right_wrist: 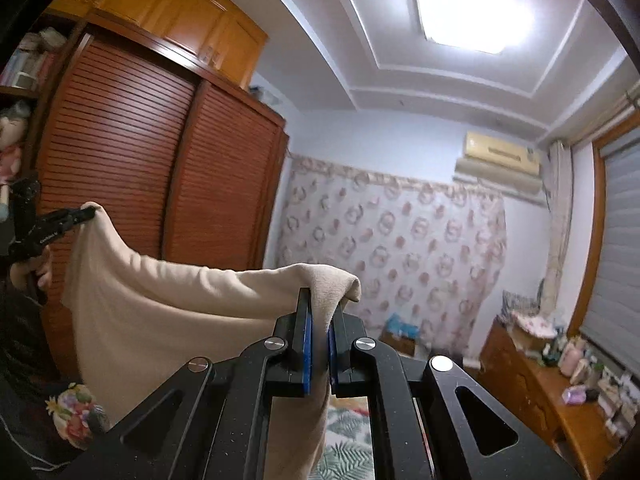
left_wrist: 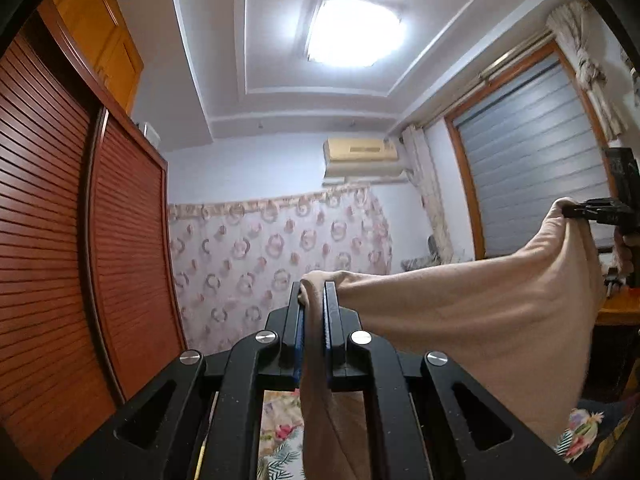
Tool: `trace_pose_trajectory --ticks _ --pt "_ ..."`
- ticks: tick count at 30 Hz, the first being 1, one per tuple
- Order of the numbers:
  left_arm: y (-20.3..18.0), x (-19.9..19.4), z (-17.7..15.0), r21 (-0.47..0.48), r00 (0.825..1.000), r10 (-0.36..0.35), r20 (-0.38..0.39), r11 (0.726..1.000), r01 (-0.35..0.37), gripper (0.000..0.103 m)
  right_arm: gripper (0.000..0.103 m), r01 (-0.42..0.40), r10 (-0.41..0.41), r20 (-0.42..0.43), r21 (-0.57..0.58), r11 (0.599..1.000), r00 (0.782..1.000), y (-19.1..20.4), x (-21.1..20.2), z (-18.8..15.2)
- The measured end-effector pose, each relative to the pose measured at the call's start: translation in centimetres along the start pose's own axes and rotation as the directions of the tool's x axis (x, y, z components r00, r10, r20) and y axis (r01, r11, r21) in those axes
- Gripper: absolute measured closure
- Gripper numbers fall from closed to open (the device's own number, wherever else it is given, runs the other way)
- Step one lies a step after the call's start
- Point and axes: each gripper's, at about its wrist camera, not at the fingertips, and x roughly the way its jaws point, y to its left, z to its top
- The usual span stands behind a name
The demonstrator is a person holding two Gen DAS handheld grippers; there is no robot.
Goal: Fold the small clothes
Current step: 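Raise the shirt high with both tools and carry it over the collar, then lower the folded shirt onto the bed and open both tools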
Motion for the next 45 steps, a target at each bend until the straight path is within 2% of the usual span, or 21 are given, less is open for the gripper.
trace_pose_trajectory --ticks 5,6,9,14,15,18,22,27,31,33,35,36,37,38,39,40,41,42,43,44,45 --pt "-0.5 8.3 -4.7 0.014 0.993 0.011 -0.118 1.000 -0.009 0.095 0.097 0.038 -0.037 -0.114 0.009 0.999 0.993 -1.4 8.4 -2.7" --pt "-0.5 11.1 -6.8 0.018 0.987 0.015 -0.162 1.000 -0.012 0.095 0.097 0.048 -0.044 -0.146 0.020 0.999 0.988 -1.9 10.6 -4.0" --pt "-1.2 15.8 -11.2 0.010 0.971 0.001 -0.238 1.000 0.002 0.095 0.097 0.044 -0.029 -0.217 0.063 0.997 0.976 -3.2 16.1 -7.6" --pt "-1.7 23.8 -18.6 -0.032 0.921 -0.019 -0.388 0.999 0.007 0.095 0.097 0.052 -0.015 -0.309 0.112 0.992 0.951 -4.7 24.1 -12.2" --pt "-2.2 24.4 -19.6 -0.029 0.915 -0.018 -0.404 1.000 0.007 0.095 0.097 0.055 -0.011 -0.332 0.124 0.991 0.943 -5.1 25.6 -12.7" --pt "-2.8 27.9 -22.6 -0.035 0.880 -0.032 -0.475 0.999 0.017 0.095 0.097 0.065 0.000 -0.405 0.146 0.987 0.914 -6.3 30.6 -13.9" --pt "-3.4 31.7 -26.4 -0.046 0.833 -0.045 -0.552 0.999 0.023 0.095 0.097 0.080 0.007 -0.490 0.156 0.984 0.872 -8.4 37.1 -13.0" --pt "-3.9 34.7 -29.5 -0.064 0.790 -0.060 -0.610 0.998 0.027 0.095 0.097 0.096 0.022 -0.566 0.179 0.979 0.824 -11.2 43.5 -12.0" --pt "-4.3 36.6 -30.9 -0.061 0.764 -0.061 -0.642 0.998 0.029 0.095 0.097 0.104 0.034 -0.603 0.192 0.976 0.797 -11.9 46.1 -12.2" --pt "-4.2 37.3 -31.3 -0.061 0.757 -0.063 -0.650 0.998 0.031 0.094 0.097 0.108 0.040 -0.617 0.200 0.974 0.786 -12.0 47.6 -13.2" --pt "-4.0 37.9 -31.7 -0.063 0.740 -0.058 -0.670 0.998 0.021 0.086 0.097 0.112 0.044 -0.625 0.208 0.972 0.779 -11.8 47.5 -13.4" --pt "-3.8 38.1 -31.8 -0.067 0.737 -0.059 -0.673 0.998 0.019 0.083 0.095 0.115 0.048 -0.628 0.217 0.969 0.777 -11.6 47.2 -13.4" --pt "-3.8 37.8 -31.9 -0.072 0.736 -0.060 -0.675 0.997 0.015 0.074 0.088 0.115 0.056 -0.630 0.227 0.967 0.775 -11.1 46.2 -13.4" --pt "-3.7 37.7 -32.0 -0.079 0.734 -0.064 -0.676 0.997 0.014 0.070 0.085 0.119 0.057 -0.630 0.233 0.965 0.775 -10.8 45.3 -13.4" --pt "-3.5 37.4 -32.1 -0.089 0.732 -0.073 -0.677 0.996 0.017 0.060 0.077 0.121 0.061 -0.629 0.242 0.963 0.775 -10.7 44.8 -13.3" --pt "-3.4 36.8 -32.1 -0.099 0.731 -0.081 -0.678 0.995 0.019 0.056 0.065 0.120 0.064 -0.625 0.248 0.961 0.778 -10.7 44.2 -13.2" --pt "-3.3 36.4 -32.2 -0.107 0.727 -0.090 -0.680 0.994 0.023 0.055 0.059 0.123 0.063 -0.617 0.254 0.959 0.784 -10.6 43.4 -12.7" --pt "-3.2 35.9 -32.3 -0.119 0.721 -0.103 -0.685 0.992 0.029 0.047 0.050 0.129 0.055 -0.610 0.254 0.958 0.790 -9.9 41.2 -13.5" --pt "-3.2 34.9 -32.4 -0.140 0.715 -0.124 -0.688 0.989 0.037 0.036 0.045 0.139 0.046 -0.606 0.254 0.957 0.794 -9.8 40.3 -13.3" --pt "-3.1 34.6 -32.6 -0.148 0.713 -0.131 -0.689 0.988 0.038 0.027 0.043 0.139 0.047 -0.599 0.260 0.955 0.799 -9.7 39.6 -13.4" --pt "-3.1 33.5 -32.8 -0.155 0.713 -0.134 -0.688 0.987 0.036 0.026 0.043 0.137 0.053 -0.595 0.270 0.953 0.802 -9.3 38.5 -13.4"
